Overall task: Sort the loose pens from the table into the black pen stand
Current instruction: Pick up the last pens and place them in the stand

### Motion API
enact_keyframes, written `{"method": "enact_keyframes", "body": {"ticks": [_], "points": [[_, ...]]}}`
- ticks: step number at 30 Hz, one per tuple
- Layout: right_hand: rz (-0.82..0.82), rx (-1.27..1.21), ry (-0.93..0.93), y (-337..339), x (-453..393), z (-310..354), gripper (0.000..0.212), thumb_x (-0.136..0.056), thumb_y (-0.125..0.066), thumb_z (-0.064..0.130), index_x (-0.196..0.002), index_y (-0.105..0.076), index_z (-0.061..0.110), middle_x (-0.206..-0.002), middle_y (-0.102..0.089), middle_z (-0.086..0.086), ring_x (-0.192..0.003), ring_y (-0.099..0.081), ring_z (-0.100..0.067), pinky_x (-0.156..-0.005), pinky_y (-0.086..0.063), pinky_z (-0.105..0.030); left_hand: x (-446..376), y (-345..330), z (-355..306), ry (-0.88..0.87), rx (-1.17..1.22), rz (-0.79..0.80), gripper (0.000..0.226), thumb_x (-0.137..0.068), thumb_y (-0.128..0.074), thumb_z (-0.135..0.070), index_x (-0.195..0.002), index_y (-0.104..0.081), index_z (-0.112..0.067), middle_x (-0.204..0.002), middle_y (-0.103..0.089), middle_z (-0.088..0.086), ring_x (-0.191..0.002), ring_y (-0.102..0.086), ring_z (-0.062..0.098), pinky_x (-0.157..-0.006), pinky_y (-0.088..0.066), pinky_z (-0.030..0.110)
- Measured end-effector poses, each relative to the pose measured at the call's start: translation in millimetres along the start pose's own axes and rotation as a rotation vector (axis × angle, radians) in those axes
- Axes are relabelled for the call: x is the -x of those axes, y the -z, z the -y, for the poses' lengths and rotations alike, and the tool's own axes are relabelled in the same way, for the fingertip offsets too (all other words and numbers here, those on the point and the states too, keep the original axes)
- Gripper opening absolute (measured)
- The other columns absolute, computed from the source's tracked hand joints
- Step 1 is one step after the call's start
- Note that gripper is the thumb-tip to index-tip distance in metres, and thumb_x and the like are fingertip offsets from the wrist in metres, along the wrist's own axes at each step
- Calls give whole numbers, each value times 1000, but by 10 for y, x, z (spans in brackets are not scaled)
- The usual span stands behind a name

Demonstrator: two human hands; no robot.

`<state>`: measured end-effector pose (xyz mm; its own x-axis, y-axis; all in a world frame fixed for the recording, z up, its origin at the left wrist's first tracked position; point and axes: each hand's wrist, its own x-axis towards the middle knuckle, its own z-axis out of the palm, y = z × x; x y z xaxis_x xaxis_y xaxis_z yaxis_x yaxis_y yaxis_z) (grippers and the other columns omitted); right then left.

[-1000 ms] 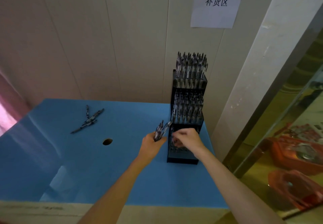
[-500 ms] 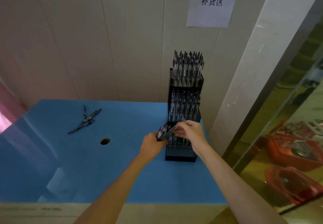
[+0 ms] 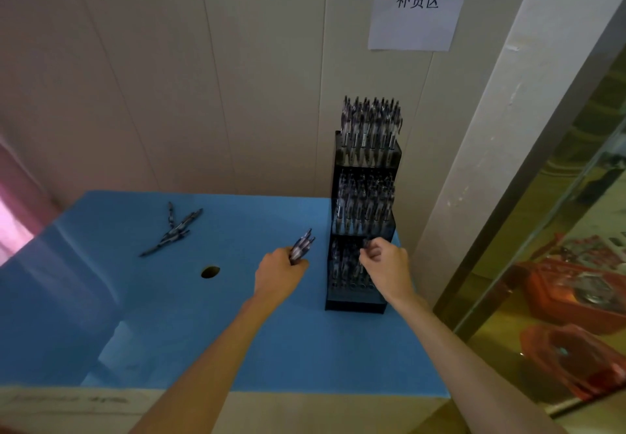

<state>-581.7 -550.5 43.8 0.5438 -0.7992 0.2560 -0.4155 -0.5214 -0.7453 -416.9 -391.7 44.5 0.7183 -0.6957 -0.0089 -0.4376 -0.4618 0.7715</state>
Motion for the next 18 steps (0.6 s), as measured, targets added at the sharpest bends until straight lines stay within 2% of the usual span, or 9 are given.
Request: {"method": "enact_keyframes", "body": {"ticks": [11,13,15,18], "points": [[51,92,-18,-117,-45,-54,14,-92,-71,19,-83,-71,9,-73,-71,1,-67,-64,-6,-65,-47,-9,-9,-18,37,-15,-8,25,31,-88,-61,-22,-64,-41,-20,-53,-38,-3,-48,-32,15,-50,-27,29],[102,131,-19,-157,-23,-98,15,-91,-73,20,-82,-72,8,-73,-72,-2,-66,-64,-7,-66,-51,-14,-8,-18,44,-20,-10,24,32,-88,-61,-21,-64,-40,-21,-53,-37,-4,-48,-31,15,-50,-27,29],[141,162,-37,-211,19,-164,17,-90,-74,21,-78,-73,9,-72,-72,-4,-67,-67,-11,-70,-57,-25,-10,-22,52,-20,-11,27,32,-88,-61,-20,-63,-40,-22,-53,-37,-4,-47,-32,15,-50,-27,29],[134,166,-57,-258,41,-229,23,-91,-73,23,-73,-72,7,-67,-70,-6,-64,-67,-15,-70,-59,-33,-13,-35,60,-17,-4,42,34,-88,-62,-21,-63,-39,-24,-53,-37,-4,-48,-31,15,-51,-28,30]]}}
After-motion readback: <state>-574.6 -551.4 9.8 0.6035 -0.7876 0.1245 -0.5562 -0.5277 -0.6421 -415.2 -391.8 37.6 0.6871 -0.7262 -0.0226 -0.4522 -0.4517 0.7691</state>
